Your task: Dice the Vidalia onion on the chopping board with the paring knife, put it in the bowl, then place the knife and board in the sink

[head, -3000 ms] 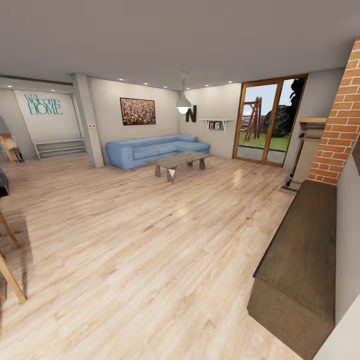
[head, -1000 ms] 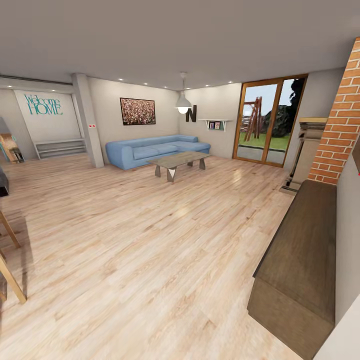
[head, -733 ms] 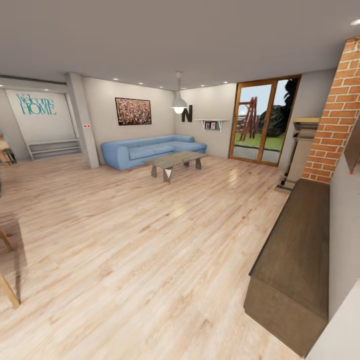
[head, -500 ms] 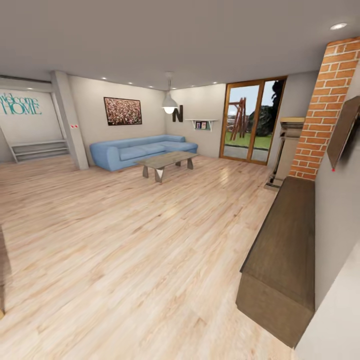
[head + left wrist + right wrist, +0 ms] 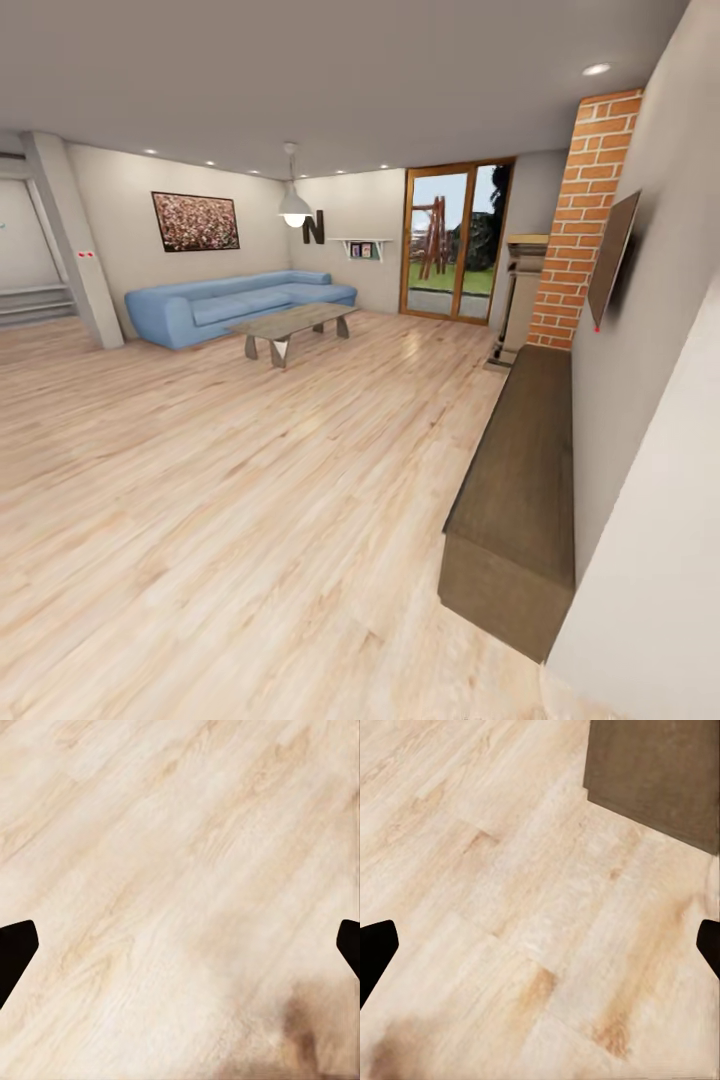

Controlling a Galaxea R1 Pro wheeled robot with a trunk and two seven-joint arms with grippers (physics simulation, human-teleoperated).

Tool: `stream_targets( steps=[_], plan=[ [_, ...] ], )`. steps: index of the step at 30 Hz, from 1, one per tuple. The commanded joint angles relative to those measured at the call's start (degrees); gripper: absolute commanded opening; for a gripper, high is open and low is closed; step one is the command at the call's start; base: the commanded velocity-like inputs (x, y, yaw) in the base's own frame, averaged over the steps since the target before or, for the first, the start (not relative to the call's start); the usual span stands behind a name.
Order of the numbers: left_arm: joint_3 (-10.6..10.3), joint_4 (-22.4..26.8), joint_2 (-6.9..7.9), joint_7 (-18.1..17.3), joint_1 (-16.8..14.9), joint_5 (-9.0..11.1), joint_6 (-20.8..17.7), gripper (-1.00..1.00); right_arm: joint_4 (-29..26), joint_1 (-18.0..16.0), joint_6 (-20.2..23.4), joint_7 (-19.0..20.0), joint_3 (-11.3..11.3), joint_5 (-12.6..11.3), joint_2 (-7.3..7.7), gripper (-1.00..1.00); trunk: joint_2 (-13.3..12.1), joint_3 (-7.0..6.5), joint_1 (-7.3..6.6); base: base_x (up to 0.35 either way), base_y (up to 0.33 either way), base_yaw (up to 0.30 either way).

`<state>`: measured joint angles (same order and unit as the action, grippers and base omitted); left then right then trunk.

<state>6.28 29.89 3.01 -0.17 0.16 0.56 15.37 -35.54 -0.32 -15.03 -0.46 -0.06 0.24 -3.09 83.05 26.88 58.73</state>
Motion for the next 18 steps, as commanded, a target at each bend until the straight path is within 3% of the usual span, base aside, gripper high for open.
stream_targets(
  steps=[1, 13, 18],
  plan=[
    [0.0, -0.1, -0.04, 0.0, 0.0, 0.0, 0.1, 1.0, 0.0, 0.0, -0.2, -0.1, 0.0, 0.0, 0.0, 1.0, 0.0, 0.05, 0.0, 0.0, 0.0, -0.272],
    [-0.2, -0.5, -0.09, -0.2, 0.0, 0.0, 0.3, 1.0, 0.0, 0.0, -0.1, -0.1, -0.1, 0.0, 0.07, 1.0, 0.0, 0.05, 0.0, -0.011, 0.0, -0.282],
    [-0.3, -0.5, -0.11, -0.2, 0.0, 0.0, 0.3, 1.0, 0.0, 0.0, -0.1, -0.1, -0.1, -0.1, 0.14, 1.0, 0.0, 0.05, 0.0, -0.221, 0.0, -0.287]
  ],
)
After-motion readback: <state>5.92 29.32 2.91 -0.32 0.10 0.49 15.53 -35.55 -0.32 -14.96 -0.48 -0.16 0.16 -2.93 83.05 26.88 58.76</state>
